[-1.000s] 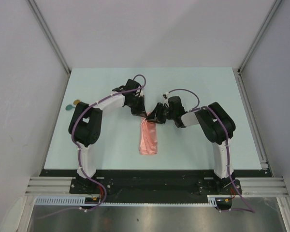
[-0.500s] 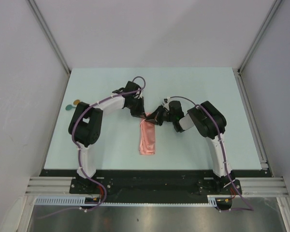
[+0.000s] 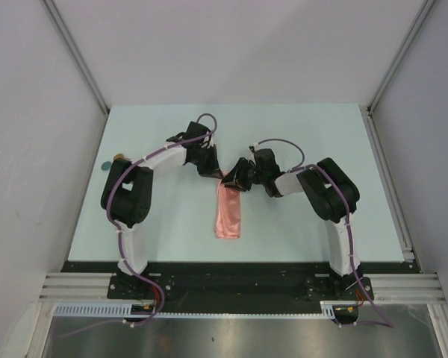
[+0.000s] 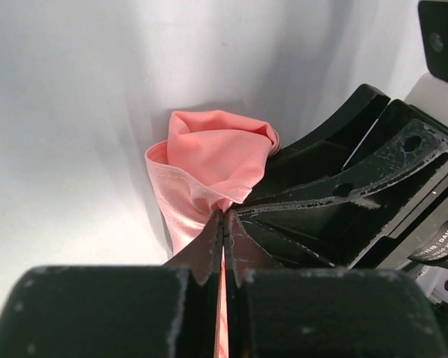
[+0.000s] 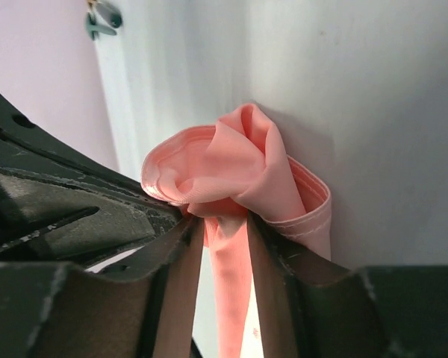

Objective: Fold the napkin into a case and place the utensils inside
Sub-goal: Fold the 2/3-rectangle-folded napkin at the center of the board.

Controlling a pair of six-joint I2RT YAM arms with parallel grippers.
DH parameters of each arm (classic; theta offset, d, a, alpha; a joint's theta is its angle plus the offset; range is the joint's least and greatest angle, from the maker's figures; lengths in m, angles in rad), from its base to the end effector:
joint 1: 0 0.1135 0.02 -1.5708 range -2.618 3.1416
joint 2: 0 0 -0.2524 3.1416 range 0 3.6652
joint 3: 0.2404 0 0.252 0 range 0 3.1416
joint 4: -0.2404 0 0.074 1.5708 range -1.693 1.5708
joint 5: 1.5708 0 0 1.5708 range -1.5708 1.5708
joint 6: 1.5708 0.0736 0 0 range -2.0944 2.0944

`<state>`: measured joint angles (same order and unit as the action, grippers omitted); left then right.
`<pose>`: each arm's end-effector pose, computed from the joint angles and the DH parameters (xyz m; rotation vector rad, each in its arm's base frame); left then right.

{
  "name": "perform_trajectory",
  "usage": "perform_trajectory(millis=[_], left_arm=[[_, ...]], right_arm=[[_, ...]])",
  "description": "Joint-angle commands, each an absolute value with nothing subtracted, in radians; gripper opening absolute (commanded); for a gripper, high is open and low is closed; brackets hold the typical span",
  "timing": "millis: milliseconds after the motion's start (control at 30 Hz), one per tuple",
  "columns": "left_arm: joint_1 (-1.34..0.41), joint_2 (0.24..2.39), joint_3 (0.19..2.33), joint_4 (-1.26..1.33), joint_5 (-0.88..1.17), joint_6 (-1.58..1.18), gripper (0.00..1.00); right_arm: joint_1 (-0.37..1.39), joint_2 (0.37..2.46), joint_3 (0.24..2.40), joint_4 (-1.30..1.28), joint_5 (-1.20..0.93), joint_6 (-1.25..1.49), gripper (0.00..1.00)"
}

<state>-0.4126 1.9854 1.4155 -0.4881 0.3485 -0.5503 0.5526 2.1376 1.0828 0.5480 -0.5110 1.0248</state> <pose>0.3842 -0.1956 0.1382 -0.0625 2.7488 -0.7620 0.3635 0.2665 0.0761 0.1977 2.3609 1.4089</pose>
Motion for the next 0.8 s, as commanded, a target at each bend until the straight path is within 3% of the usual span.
perform_trajectory(millis=[0,500,767], left_arm=[[-0.433,2.014,1.393,-0.485,0.336,-0.56,0.0],[-0.431,2.006,1.394,-0.489,0.331,-0.551,0.0],[-0.43,2.005,1.404,-0.494,0.333,-0.549,0.0]], right_arm=[[0.58,2.066,1.1,0.318,-0.468,0.825,0.43],[0.56,1.956,1.081,0.267,-0.535,0.736,0.48],[0.531,1.922,1.048,0.282,-0.534,0.73,0.36]])
